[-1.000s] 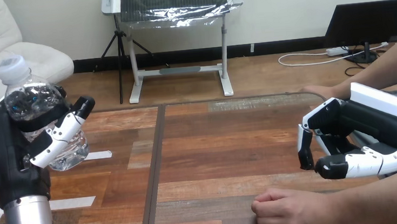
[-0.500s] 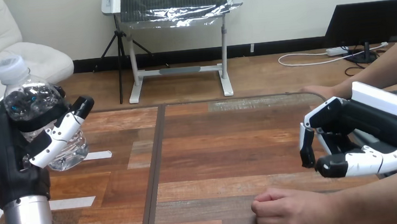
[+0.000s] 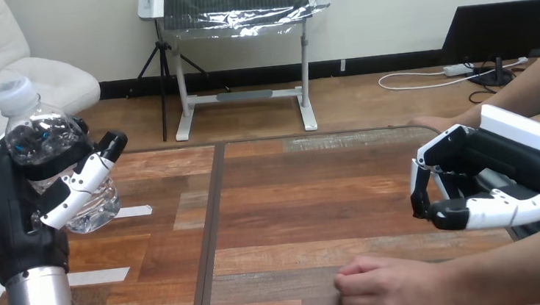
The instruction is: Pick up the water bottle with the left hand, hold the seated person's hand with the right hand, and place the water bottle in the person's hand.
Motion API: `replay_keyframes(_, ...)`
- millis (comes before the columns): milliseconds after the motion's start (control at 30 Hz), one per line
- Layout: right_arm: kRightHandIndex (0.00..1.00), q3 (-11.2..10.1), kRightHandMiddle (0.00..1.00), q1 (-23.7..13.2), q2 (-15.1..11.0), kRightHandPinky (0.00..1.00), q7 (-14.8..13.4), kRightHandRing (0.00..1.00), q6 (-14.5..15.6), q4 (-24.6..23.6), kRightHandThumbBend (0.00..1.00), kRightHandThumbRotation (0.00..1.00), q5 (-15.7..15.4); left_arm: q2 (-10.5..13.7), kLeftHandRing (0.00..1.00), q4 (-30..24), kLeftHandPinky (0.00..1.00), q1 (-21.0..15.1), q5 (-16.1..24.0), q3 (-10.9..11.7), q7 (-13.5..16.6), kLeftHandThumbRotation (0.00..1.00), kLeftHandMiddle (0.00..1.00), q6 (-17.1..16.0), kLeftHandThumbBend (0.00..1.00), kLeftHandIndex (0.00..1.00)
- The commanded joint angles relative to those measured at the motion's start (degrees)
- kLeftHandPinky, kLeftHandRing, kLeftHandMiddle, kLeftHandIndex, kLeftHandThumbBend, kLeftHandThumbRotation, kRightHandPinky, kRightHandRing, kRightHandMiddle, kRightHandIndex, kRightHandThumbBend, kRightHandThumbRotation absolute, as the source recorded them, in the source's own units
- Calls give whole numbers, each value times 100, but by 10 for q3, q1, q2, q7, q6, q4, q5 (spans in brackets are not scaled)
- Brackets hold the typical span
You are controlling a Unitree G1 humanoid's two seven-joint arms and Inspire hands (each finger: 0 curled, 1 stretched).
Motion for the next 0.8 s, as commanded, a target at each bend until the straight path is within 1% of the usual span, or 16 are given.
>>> replay_keyframes(0,39,9,16,-37,13,6,-19,9,-2,12,100,100,-9,5,29,-30,24,-24,-2,-3,-4,0,34,-15,59,40)
replay_keyframes(400,39,29,14,-61,21,5,-29,8,-17,44,100,100,-29,7,29,-28,24,-25,-2,-1,-7,0,34,-17,59,40)
replay_keyframes(600,39,40,14,-76,23,4,-33,8,-23,63,100,100,-42,7,29,-29,24,-24,4,-1,-5,0,34,-16,59,40)
replay_keyframes(700,39,46,14,-83,25,4,-34,8,-31,74,100,100,-46,7,29,-29,24,-24,2,0,-5,0,34,-16,59,40)
replay_keyframes(767,39,50,14,-90,28,4,-35,8,-43,87,100,100,-45,6,29,-30,24,-24,2,0,-4,0,34,-15,59,40)
